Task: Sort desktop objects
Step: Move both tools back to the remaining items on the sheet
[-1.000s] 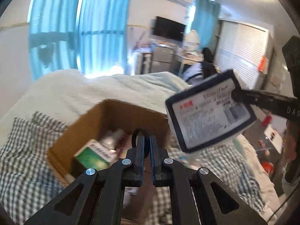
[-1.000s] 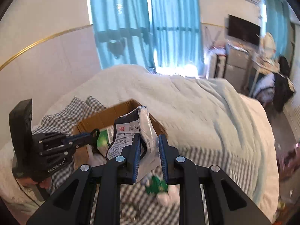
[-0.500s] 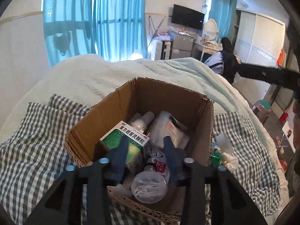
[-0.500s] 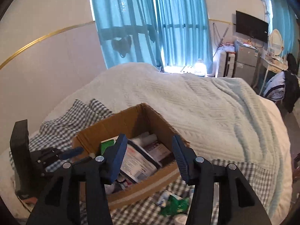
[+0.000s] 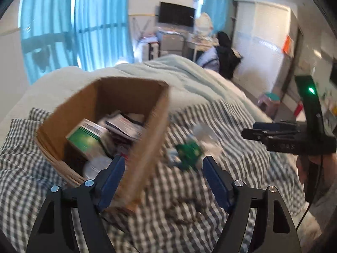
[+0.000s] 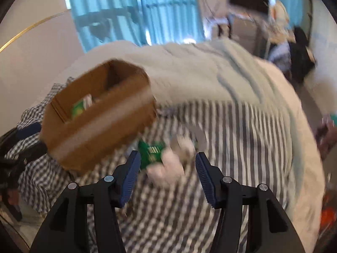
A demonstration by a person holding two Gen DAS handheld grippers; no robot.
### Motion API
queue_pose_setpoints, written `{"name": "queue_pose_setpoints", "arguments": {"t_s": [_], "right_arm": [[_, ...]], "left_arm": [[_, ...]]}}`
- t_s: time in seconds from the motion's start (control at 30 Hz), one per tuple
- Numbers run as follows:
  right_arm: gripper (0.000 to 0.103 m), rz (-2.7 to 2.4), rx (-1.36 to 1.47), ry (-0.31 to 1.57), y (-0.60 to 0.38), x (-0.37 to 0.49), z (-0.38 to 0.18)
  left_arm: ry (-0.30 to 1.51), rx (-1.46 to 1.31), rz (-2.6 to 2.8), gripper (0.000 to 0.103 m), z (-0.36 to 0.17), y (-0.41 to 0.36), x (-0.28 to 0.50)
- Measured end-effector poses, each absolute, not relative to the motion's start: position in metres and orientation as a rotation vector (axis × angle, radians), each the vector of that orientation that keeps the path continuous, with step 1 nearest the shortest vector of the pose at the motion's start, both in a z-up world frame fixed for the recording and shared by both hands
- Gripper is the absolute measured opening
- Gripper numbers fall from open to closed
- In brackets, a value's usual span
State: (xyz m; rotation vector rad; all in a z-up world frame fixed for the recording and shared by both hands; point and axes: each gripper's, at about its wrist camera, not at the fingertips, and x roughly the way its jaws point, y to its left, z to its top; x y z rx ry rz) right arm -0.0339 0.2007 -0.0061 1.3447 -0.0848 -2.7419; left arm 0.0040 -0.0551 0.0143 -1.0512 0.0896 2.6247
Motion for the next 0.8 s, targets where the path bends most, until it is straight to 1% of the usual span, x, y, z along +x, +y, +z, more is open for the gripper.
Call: {"name": "queue_pose_setpoints", "arguments": {"t_s": [0.07,0.17,0.27,0.3,0.33,0.37,0.43,0.53,0.57,0.73,0.77,0.8], "right_arm": [[0.054,-2.739,1.388,-0.076,0.206,-0.028,-0.021],[0.054,-2.71,1.427,-0.11,0.212,-0.024,-0.038],[0.054,-2.691,1.438,-0.121,0.212,-0.022,-0.045],[0.055,-2.686,1.438,-0.118,0.213,-0.022,-0.046],[0.055,-2.684,1.435,-0.113,0.213,-0.021,-0.047],[0.058,-2.682,1.434,-0.106,0.214,-0.02,-0.049],[0.059,-2.683,1.437,-0.093,0.218,-0.019,-0.051],[0.059,-2.684,1.452,-0.099,0.226,-0.024,-0.057],[0.059,-2.682,1.461,-0.102,0.227,-0.026,-0.059],[0.059,-2.663,1.483,-0.123,0.23,-0.041,-0.067],[0.059,-2.659,1.482,-0.126,0.23,-0.043,-0.068],[0.059,-2.649,1.481,-0.133,0.228,-0.046,-0.068]], "left_arm": [[0.128,-1.119,2.542,0.083,-0.008,-0.035,0.01],[0.15,-1.241,2.436,0.083,-0.049,-0.012,0.014],[0.257,-1.321,2.408,0.083,-0.086,0.005,0.012],[0.268,-1.325,2.417,0.083,-0.094,0.005,0.011],[0.273,-1.333,2.426,0.083,-0.105,0.007,0.01],[0.279,-1.358,2.417,0.083,-0.118,0.009,0.008],[0.289,-1.408,2.394,0.083,-0.137,0.011,0.004],[0.341,-1.435,2.413,0.083,-0.152,0.01,0.0],[0.332,-1.434,2.417,0.083,-0.156,0.006,-0.003],[0.165,-1.426,2.403,0.083,-0.161,-0.015,-0.01],[0.17,-1.415,2.398,0.082,-0.163,-0.016,-0.009],[0.195,-1.404,2.412,0.073,-0.166,-0.016,-0.007]]}}
